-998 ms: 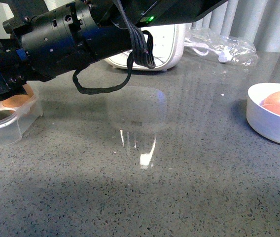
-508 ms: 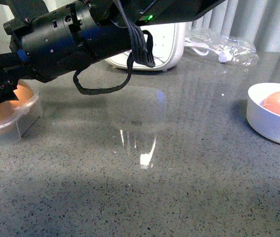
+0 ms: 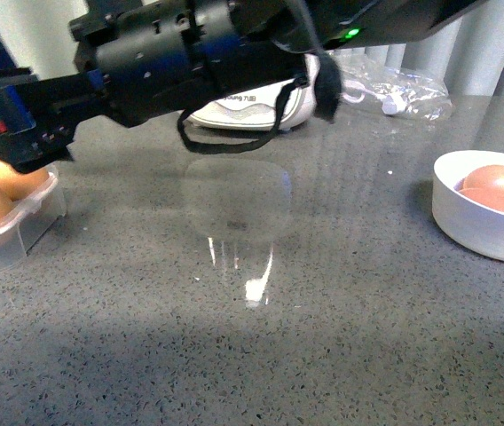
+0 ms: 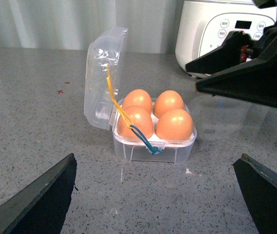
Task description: Put egg into box
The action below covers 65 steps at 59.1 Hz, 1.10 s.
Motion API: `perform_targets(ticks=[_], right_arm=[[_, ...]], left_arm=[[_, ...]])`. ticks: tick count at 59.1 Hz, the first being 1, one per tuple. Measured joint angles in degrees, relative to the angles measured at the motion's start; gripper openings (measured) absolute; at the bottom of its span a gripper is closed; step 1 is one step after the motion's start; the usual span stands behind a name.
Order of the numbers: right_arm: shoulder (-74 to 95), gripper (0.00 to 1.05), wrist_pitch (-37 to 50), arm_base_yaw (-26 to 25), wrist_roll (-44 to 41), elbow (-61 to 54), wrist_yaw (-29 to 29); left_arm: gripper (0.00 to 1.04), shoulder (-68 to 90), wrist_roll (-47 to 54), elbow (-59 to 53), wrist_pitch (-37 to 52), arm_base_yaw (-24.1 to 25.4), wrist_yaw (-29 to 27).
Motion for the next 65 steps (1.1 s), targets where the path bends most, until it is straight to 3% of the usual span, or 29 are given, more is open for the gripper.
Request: perform_targets(ticks=[16, 33, 45, 58, 61, 65], right_arm=[[-9.09, 0.98, 12.68, -10.14, 5.97, -11.37, 11.61], [-18.36, 0.98, 18.08, -23.67, 7.74, -26.38, 33.07], [-28.02, 0.98, 21.90, -31.74, 8.48, -36.02, 37.44], [-42.84, 0.98, 23.85, -40.76, 10.21, -45.75, 34.84], [-47.82, 0.86, 23.06, -43.67, 10.73, -49.20, 36.81], [-53.44, 0.73, 24.15, -46.53, 11.06, -55.17, 35.26]], left_arm=[[0.98, 0.00, 0.00, 0.00, 0.00, 0.00, 0.00], [0.98, 0.00, 0.00, 0.00, 0.00, 0.00, 0.00], [0.98, 0.00, 0.00, 0.00, 0.00, 0.00, 0.00], [0.98, 0.00, 0.00, 0.00, 0.00, 0.00, 0.00], [0.98, 0.00, 0.00, 0.00, 0.00, 0.00, 0.00], [0.98, 0.00, 0.00, 0.00, 0.00, 0.00, -0.02]])
